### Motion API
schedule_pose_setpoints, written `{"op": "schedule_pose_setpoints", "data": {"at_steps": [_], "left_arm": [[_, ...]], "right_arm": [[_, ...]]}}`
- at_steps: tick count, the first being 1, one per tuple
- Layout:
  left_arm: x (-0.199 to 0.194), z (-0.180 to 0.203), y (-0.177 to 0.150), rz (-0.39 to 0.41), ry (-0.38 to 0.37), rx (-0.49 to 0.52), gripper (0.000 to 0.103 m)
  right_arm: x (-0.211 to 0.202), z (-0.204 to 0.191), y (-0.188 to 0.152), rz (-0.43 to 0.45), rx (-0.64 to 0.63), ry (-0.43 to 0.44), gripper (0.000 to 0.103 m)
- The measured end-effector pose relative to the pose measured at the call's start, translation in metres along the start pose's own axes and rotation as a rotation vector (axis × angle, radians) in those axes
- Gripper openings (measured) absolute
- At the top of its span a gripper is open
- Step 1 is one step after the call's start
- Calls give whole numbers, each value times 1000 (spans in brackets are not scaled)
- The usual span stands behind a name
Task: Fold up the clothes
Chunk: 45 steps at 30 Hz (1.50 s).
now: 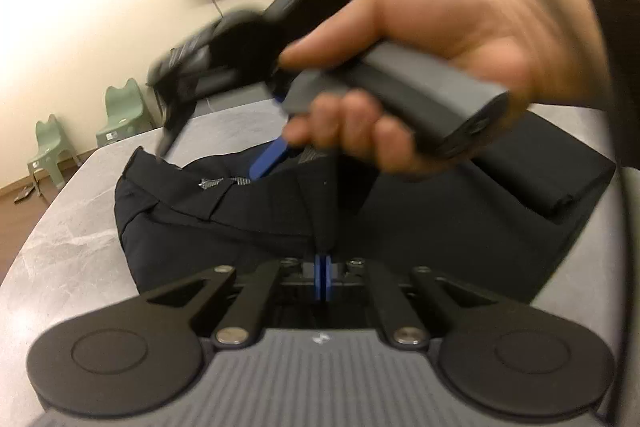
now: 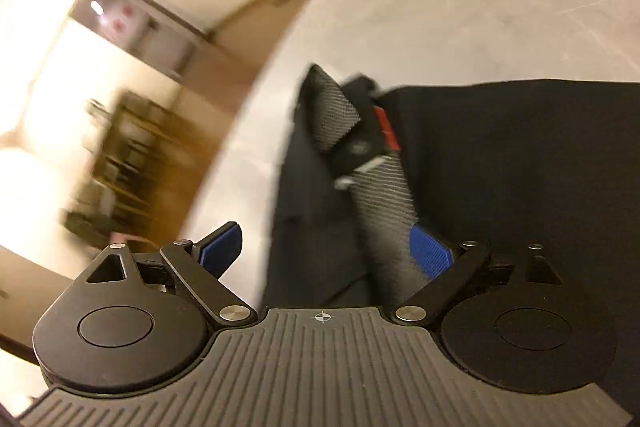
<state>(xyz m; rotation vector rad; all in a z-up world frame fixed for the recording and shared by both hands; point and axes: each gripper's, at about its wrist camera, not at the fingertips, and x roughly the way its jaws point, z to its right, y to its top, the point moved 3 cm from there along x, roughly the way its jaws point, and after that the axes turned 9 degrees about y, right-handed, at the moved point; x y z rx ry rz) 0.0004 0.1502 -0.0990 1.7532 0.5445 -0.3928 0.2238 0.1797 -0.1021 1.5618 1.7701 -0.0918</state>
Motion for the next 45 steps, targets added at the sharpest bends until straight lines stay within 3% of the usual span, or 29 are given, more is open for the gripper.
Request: {"op": "schedule_pose_setpoints", "data": {"at_steps": [5, 9, 10, 11, 13, 15, 18, 21, 23, 25, 30, 33, 35, 37, 39, 42, 45], "left_arm": [[-1, 2, 0, 0, -18, 10, 2], [-3, -2, -1, 7, -11, 13, 2], [-4, -2, -1, 8, -13, 10, 2], [-5, -2, -1, 9, -14, 7, 2], [-6, -2, -1, 15, -15, 5, 2], [-9, -2, 0, 25, -16, 4, 2], [-12, -4, 2, 44, -7, 3, 2], [-11, -7, 6, 60, -15, -8, 2], [-11, -6, 6, 63, -14, -4, 2], [-13, -4, 3, 65, -9, -6, 2], [-29, -7, 9, 134, -73, -11, 3], [-42, 11, 11, 163, -188, 39, 3], [-43, 27, 7, 140, -294, 81, 8], [-44, 40, 4, 126, -364, 100, 17], [-46, 45, 2, 127, -403, 109, 33], [-47, 35, 6, 133, -470, 82, 42], [-32, -11, 21, 139, -482, -42, 46]], "right_arm": [[26, -11, 11, -94, -154, -92, 92], [30, -13, 20, -134, -296, -271, 92], [27, -10, 18, -138, -298, -276, 92], [29, -5, 17, -161, -273, -240, 92], [34, 1, 12, -226, -230, -136, 78], [39, -2, 10, -271, -248, -98, 75], [45, -7, 21, -310, -277, -79, 52], [55, -8, 33, -336, -290, -89, 52], [61, -8, 36, -350, -299, -95, 46], [52, -16, 37, -326, -335, -113, 6], [-37, -50, 25, -85, -411, -120, 4], [-88, -29, 7, 20, -354, -162, 4], [-113, -4, -7, 65, -296, -211, 4], [-120, 28, -18, 76, -229, -269, 4], [-117, 58, -25, 72, -165, -297, 4], [-113, 84, -39, 101, -107, -306, 4], [-111, 90, -44, 148, -88, -311, 4]]}}
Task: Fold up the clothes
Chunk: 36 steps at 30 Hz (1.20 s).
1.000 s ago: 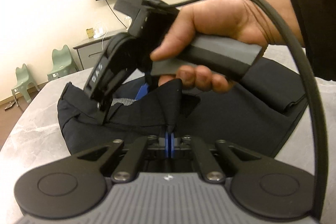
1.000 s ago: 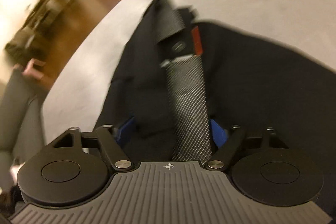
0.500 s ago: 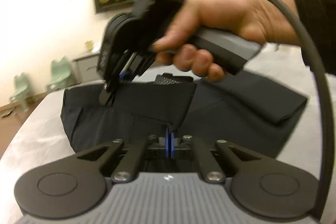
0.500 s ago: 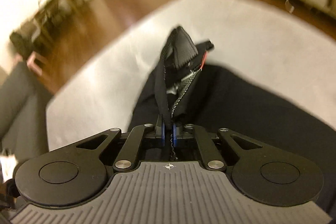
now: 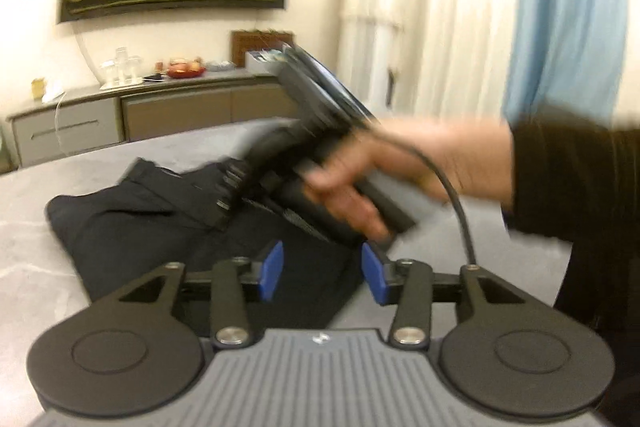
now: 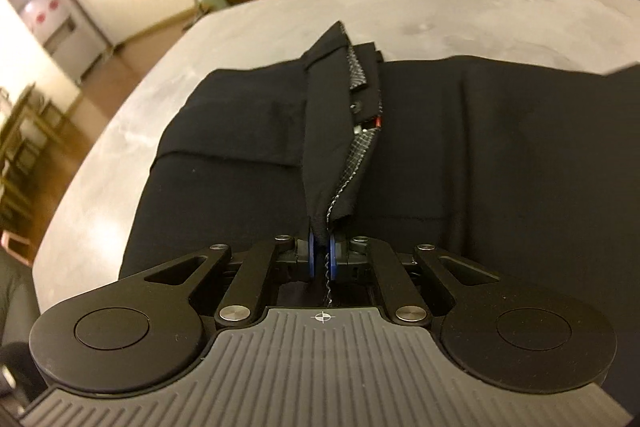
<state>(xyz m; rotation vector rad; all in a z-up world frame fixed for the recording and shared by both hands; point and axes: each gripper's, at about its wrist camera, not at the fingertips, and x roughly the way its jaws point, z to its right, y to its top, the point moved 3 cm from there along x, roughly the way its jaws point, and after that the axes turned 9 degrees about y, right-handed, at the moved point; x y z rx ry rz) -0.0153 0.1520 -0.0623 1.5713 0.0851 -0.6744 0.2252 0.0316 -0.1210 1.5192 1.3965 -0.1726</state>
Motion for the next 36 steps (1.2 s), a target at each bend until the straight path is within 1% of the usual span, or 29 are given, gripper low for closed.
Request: {"op": "schedule_pose_setpoints", "data": {"at_steps": [3, 5, 6, 7, 9, 10, 11, 12, 13, 14, 15, 16, 17, 18, 19, 20, 21, 22, 23, 24, 27, 28, 29, 31, 32, 33, 34, 35, 36], "left_arm": [[6, -58, 26, -1, 104, -155, 48], [31, -102, 44, -54, 182, -220, 47], [46, -119, 49, -85, 211, -224, 46], [64, -133, 50, -121, 255, -215, 45], [97, -155, 44, -194, 320, -212, 44], [113, -164, 39, -232, 346, -215, 42], [129, -174, 33, -269, 373, -218, 44], [140, -181, 29, -298, 393, -223, 44], [142, -182, 28, -300, 397, -228, 44], [141, -183, 31, -286, 392, -227, 44], [139, -182, 34, -272, 385, -228, 44], [134, -179, 35, -254, 370, -234, 44], [130, -177, 35, -244, 360, -240, 44], [128, -177, 33, -250, 362, -247, 44], [127, -177, 31, -258, 368, -252, 44], [127, -175, 28, -271, 383, -252, 47], [127, -174, 25, -283, 398, -252, 49], [127, -172, 22, -296, 413, -252, 49], [125, -170, 21, -300, 422, -256, 47], [118, -165, 23, -284, 417, -271, 44], [99, -149, 28, -218, 383, -281, 46], [98, -144, 26, -219, 380, -278, 46], [102, -142, 21, -252, 390, -269, 45], [105, -137, 16, -278, 424, -226, 38], [107, -134, 14, -291, 441, -204, 37], [106, -131, 14, -293, 454, -186, 37], [99, -124, 18, -267, 453, -173, 37], [93, -114, 25, -237, 437, -158, 38], [87, -99, 32, -205, 401, -136, 40]], "right_arm": [[-6, -1, -5, 29, -3, -24, 4], [-12, -4, -7, 53, 12, -23, 4], [-11, -5, -9, 58, 16, -22, 4], [-10, -6, -10, 63, 20, -22, 4], [-13, -8, -15, 58, -9, -57, 5], [-16, -9, -19, 52, -32, -83, 9], [-20, -10, -22, 51, -56, -98, 11], [-23, -11, -26, 58, -77, -99, 24], [-27, -13, -31, 76, -93, -114, 45], [-38, -17, -36, 115, -115, -137, 48], [-49, -21, -41, 153, -138, -161, 48], [-59, -25, -49, 178, -153, -166, 47], [-67, -31, -60, 180, -156, -139, 47], [-75, -36, -70, 181, -159, -112, 43], [-83, -42, -81, 182, -162, -86, 36], [-86, -46, -92, 169, -169, -74, 36], [-79, -47, -103, 130, -183, -90, 35], [-75, -50, -112, 110, -208, -106, 35], [-76, -54, -118, 124, -253, -126, 35], [-76, -57, -121, 133, -279, -138, 35], [-74, -55, -119, 124, -248, -117, 35], [-73, -53, -121, 117, -236, -103, 35], [-73, -52, -124, 119, -235, -90, 36], [-77, -48, -130, 124, -255, -62, 41], [-83, -46, -129, 117, -238, -47, 42], [-90, -43, -127, 123, -218, -37, 47], [-100, -39, -124, 149, -194, -33, 48], [-110, -34, -122, 179, -175, -34, 48], [-120, -27, -119, 212, -165, -43, 48]]}}
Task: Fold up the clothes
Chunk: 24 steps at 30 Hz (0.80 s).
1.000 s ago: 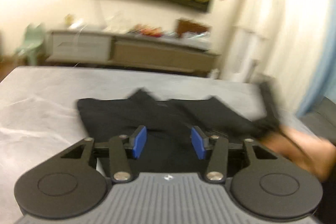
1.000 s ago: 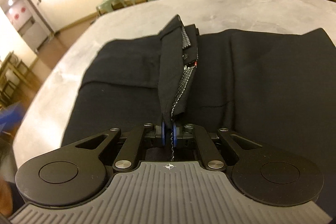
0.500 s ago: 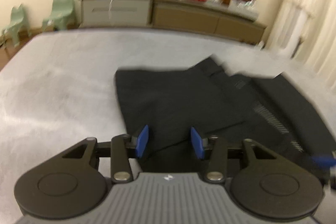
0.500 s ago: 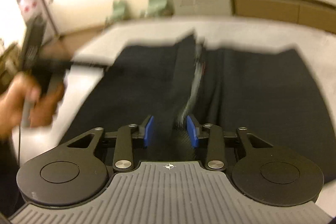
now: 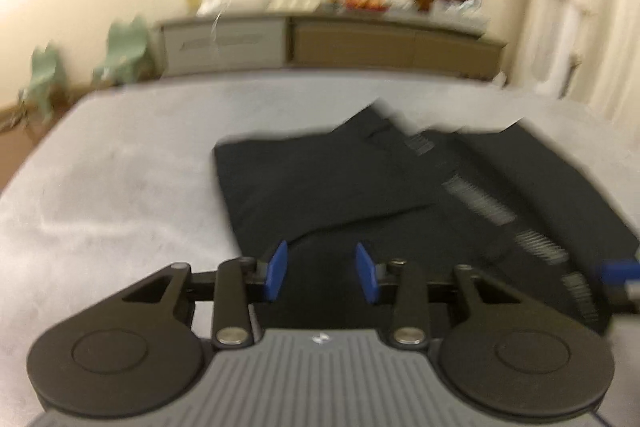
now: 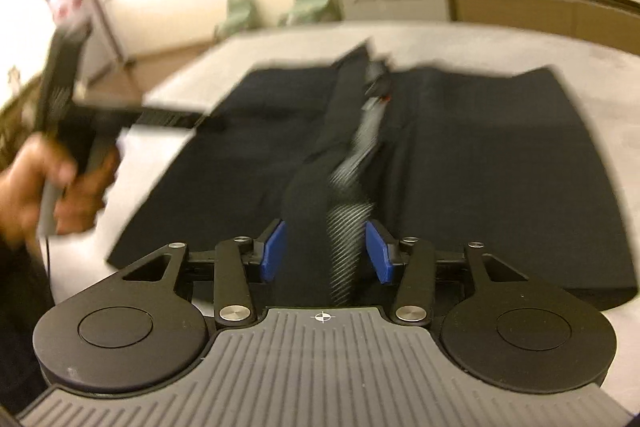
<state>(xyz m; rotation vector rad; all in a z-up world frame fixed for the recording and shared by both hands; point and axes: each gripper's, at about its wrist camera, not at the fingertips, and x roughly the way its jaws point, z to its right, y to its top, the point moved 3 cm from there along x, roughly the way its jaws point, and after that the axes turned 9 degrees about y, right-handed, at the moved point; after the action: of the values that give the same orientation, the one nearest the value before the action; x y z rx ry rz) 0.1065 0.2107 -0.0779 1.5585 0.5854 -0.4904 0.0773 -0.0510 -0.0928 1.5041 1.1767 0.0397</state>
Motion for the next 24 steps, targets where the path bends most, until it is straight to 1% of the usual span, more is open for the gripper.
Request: {"op": "schedule_pose_setpoints", "data": {"at_steps": [1, 2, 3, 4, 6, 7, 8, 9, 10, 11, 12, 13, 14, 16, 18, 19, 21, 22, 23, 24], "left_arm": [[-10, 15, 3, 26, -41, 23, 41], [-16, 35, 5, 35, -94, 55, 44], [-21, 56, 7, 44, -146, 88, 44], [-24, 76, 8, 49, -186, 123, 44], [-17, 117, 9, 42, -203, 203, 45], [-8, 132, 11, 25, -195, 220, 45], [5, 143, 11, -7, -185, 220, 45], [20, 150, 10, -56, -175, 215, 44], [34, 155, 6, -112, -161, 218, 43], [42, 156, 2, -140, -139, 232, 41], [43, 155, -2, -129, -125, 250, 41], [39, 152, -4, -125, -114, 265, 42], [35, 148, -6, -128, -101, 272, 42], [31, 138, -11, -148, -80, 243, 43], [27, 130, -13, -159, -67, 216, 46], [27, 131, -11, -164, -57, 217, 46], [27, 139, -7, -187, -29, 223, 45], [26, 144, -4, -198, -28, 232, 43], [22, 148, 0, -203, -47, 229, 43], [16, 150, 6, -200, -72, 211, 43]], "right_arm": [[-8, 8, 3, 24, 7, -20, 48], [-12, 18, 7, 33, 10, -54, 48], [-15, 27, 10, 32, 12, -84, 48], [-12, 35, 12, 14, 7, -105, 48], [-1, 50, 15, -31, -21, -142, 48], [4, 57, 15, -57, -39, -162, 48], [8, 63, 13, -77, -57, -179, 48], [9, 70, 11, -86, -76, -195, 46], [9, 76, 8, -96, -94, -210, 46], [8, 81, 5, -102, -112, -224, 46], [3, 86, 4, -100, -121, -237, 44], [-1, 91, 2, -96, -118, -247, 44], [-5, 96, 1, -92, -110, -253, 48], [-7, 110, 2, -81, -82, -250, 48], [-9, 114, 3, -72, -70, -253, 49], [-9, 114, 3, -69, -68, -251, 53], [-9, 115, 6, -67, -58, -243, 54], [-16, 119, 8, -39, -30, -250, 58], [-27, 126, 9, 11, 8, -271, 62], [-39, 134, 10, 59, 50, -297, 72]]}}
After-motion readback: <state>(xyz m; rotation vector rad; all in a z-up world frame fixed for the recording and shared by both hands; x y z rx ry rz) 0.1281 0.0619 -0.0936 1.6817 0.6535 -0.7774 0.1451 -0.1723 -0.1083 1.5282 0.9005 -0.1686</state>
